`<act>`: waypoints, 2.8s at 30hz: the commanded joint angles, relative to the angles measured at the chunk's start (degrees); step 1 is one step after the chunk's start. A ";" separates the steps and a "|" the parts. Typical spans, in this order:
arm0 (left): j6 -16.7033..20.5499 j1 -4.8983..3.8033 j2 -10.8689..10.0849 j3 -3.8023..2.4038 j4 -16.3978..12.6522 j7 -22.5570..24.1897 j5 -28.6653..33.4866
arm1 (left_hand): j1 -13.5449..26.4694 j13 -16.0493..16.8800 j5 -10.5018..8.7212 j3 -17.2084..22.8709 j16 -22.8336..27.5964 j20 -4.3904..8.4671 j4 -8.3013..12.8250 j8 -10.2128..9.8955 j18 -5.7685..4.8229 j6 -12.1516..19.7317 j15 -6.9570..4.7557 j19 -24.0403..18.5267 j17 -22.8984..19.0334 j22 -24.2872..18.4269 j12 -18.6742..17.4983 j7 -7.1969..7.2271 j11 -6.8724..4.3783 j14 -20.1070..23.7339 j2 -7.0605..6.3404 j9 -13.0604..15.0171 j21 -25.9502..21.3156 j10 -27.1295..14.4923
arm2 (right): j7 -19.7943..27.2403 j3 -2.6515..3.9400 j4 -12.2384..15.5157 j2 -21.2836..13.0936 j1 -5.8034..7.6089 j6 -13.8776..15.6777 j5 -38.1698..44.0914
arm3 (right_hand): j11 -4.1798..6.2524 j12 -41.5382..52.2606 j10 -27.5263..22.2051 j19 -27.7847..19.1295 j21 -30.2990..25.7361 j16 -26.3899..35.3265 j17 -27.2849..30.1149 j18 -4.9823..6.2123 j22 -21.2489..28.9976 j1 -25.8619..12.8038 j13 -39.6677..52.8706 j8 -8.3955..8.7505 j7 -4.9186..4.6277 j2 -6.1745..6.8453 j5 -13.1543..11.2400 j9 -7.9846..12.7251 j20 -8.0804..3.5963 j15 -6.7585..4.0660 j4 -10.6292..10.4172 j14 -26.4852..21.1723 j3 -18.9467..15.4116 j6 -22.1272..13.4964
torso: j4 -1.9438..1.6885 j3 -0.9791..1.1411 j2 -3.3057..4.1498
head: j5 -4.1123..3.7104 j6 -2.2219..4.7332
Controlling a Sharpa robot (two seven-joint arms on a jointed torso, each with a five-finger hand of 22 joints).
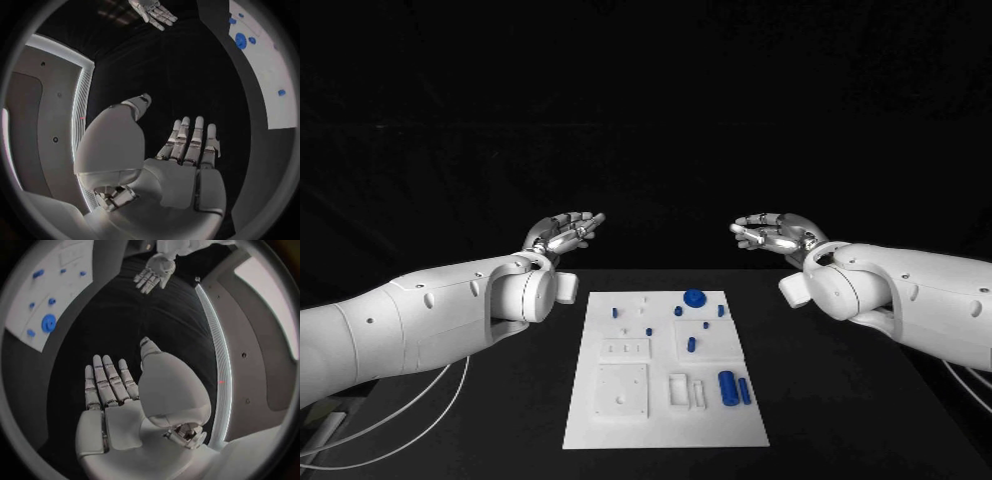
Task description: Assemble the parts on the task board
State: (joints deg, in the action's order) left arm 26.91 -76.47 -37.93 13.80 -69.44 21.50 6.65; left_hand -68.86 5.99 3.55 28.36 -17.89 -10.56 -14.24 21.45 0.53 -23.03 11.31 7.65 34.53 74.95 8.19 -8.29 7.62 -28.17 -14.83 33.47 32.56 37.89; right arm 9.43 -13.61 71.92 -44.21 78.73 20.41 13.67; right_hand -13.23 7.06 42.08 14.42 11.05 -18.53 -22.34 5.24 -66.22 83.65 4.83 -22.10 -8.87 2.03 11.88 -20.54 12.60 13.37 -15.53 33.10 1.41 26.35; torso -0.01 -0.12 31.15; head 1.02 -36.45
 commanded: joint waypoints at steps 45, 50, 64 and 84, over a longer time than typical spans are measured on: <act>-13.64 -4.51 -11.82 -0.47 -17.54 -6.64 -17.13 | 6.04 6.95 6.30 3.33 -14.63 12.06 30.01 -2.70 1.54 -25.35 -7.06 28.29 -1.83 -3.90 4.32 -1.08 -2.07 -27.63 5.47 -2.04 9.40 29.56 | -16.16 1.41 -8.11 13.40 -0.49 -8.09 81.62 | 7.42 -2.81 25.71 54.93 35.08 -46.25 -26.49 9.76 -9.98 -21.43 3.45 0.40 -0.68 10.08 2.70 -2.15 -14.07 -14.08 29.74 43.20 35.65 23.80 | -3.62 -1.73 8.13 | -2.59 4.13; -13.70 -5.14 -12.32 -0.50 -18.82 -6.75 -17.75 | 6.68 6.88 5.92 2.64 -13.36 11.73 29.96 -2.82 1.46 -25.74 -6.73 27.77 -2.45 -4.09 3.43 -0.95 -1.93 -27.62 5.41 -2.03 8.98 29.67 | -16.49 1.41 -9.68 14.33 -1.05 -8.30 82.91 | 7.65 -2.72 26.26 54.84 35.29 -46.47 -26.15 9.76 -9.96 -21.80 3.67 0.26 -0.47 10.31 1.32 -2.42 -14.17 -14.31 29.32 43.15 36.04 24.25 | -4.01 -1.85 9.13 | -2.71 4.47; -13.58 -5.52 -12.36 -0.53 -19.26 -6.65 -17.91 | 6.98 6.62 5.87 2.00 -12.37 11.49 30.04 -3.16 1.38 -25.87 -6.54 27.19 -2.81 -4.33 1.96 -0.94 -1.46 -27.87 5.49 -2.13 8.45 29.13 | -16.42 1.41 -11.21 15.34 -2.59 -8.11 84.08 | 7.92 -2.67 26.98 54.71 35.60 -46.80 -25.65 9.76 -9.94 -21.93 4.06 0.16 -0.22 10.31 0.03 -2.80 -14.26 -14.57 29.08 43.04 36.72 24.79 | -4.91 -2.32 12.11 | -3.73 6.01; -13.65 -5.53 -12.59 -0.54 -19.49 -6.55 -17.90 | 7.05 6.43 5.79 1.79 -11.85 11.46 29.91 -3.69 1.38 -25.45 -6.51 27.21 -2.89 -4.44 0.82 -1.18 -1.04 -28.08 5.52 -2.34 8.30 28.63 | -17.57 1.42 -12.16 15.25 -2.90 -6.59 86.10 | 7.92 -3.01 27.04 54.59 35.99 -47.42 -24.83 9.76 -9.88 -21.44 4.48 0.53 -0.20 10.49 -2.84 -3.18 -14.33 -14.57 28.74 42.91 38.60 24.91 | -5.01 -2.36 13.76 | -3.68 6.73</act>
State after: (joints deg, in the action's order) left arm 14.10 -81.91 -50.59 13.33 -88.84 14.48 -11.05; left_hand -62.42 12.48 9.70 30.58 -29.99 0.92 15.68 17.93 2.97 -48.40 4.62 35.32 31.70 70.60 9.31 -9.18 6.15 -56.20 -9.21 31.22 41.22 66.63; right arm -7.55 -12.21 59.67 -28.84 75.85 13.48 98.27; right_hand -5.41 4.15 68.70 67.37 46.82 -65.58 -47.21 13.26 -75.05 62.30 9.28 -21.61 -9.16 12.21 9.11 -23.66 0.26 -1.29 13.12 76.33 39.63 50.87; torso -5.00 -2.49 44.66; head -2.66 -29.76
